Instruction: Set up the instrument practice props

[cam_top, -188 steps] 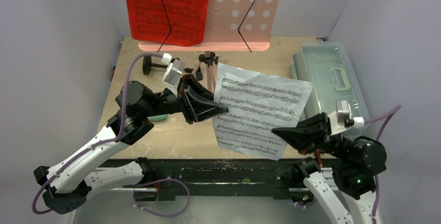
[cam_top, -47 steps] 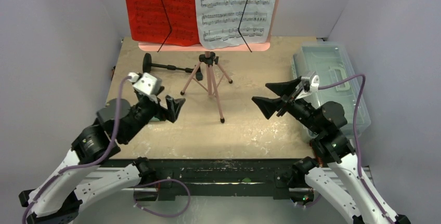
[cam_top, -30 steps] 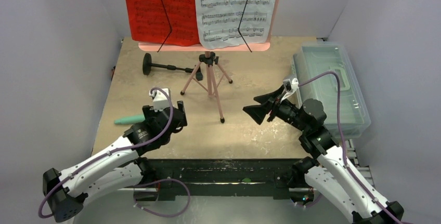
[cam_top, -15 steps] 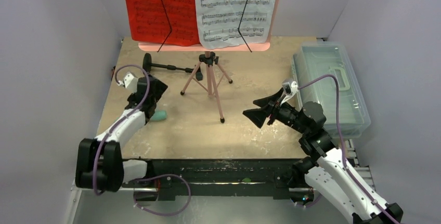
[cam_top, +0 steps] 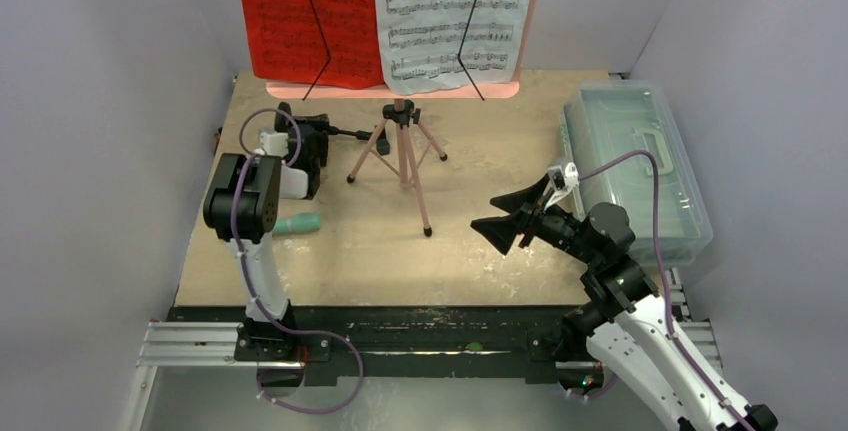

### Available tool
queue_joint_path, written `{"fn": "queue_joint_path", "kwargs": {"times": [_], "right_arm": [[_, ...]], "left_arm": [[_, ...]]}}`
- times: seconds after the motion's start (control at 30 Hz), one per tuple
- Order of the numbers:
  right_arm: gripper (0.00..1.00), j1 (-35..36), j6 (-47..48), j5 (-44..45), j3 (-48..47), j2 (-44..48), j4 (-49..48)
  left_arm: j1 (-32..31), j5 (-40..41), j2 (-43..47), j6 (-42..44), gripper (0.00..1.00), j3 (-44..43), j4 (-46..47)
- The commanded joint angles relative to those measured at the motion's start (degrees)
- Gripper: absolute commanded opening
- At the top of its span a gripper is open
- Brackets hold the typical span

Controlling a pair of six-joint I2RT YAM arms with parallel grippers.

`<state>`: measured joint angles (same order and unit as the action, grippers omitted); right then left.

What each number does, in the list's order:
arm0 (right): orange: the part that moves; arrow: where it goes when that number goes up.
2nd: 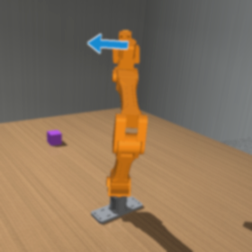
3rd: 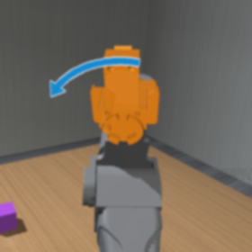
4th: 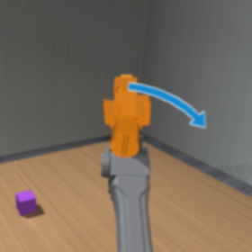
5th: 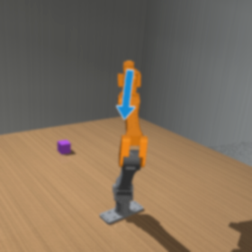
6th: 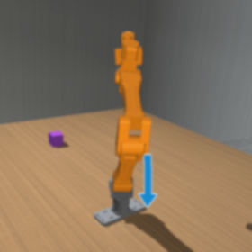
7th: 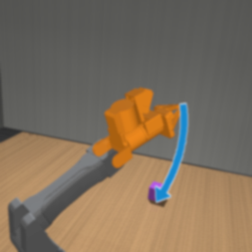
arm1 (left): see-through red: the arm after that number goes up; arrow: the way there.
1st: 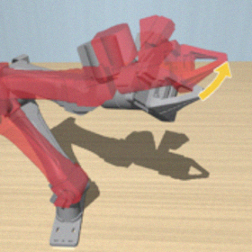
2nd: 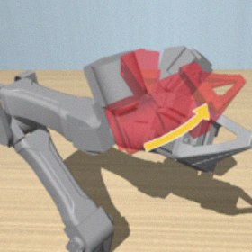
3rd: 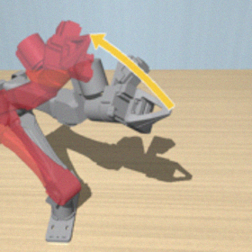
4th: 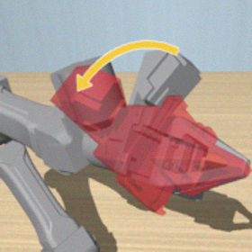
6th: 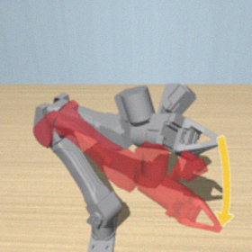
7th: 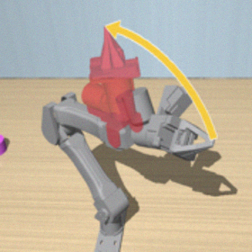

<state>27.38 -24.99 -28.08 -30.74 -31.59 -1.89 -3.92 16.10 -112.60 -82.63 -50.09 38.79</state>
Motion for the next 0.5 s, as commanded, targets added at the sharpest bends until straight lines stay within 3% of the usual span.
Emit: {"fn": "queue_joint_path", "kwargs": {"times": [0.0,0.07,0.2,0.37,0.47], "right_arm": [[0.85,0.17,1.63,0.93,-2.93,1.70,1.71],[0.85,0.14,1.45,1.61,-3.23,2.66,3.72],[0.85,0.21,1.51,3.46,-4.50,4.69,7.15],[0.85,0.15,1.50,4.93,-4.53,6.58,8.36],[0.85,0.21,0.87,4.52,-4.49,5.70,7.12]], "left_arm": [[-0.04,8.07,-6.79,-2.01,0.81,-6.57,10.02],[0.24,9.97,-9.92,-1.64,0.70,-7.90,11.12],[2.53,6.98,-13.90,-3.69,0.35,-7.54,21.99],[7.68,3.36,-10.62,-6.52,0.04,-5.94,26.07],[10.97,1.91,-2.72,-6.58,0.00,-3.42,24.98]]}}
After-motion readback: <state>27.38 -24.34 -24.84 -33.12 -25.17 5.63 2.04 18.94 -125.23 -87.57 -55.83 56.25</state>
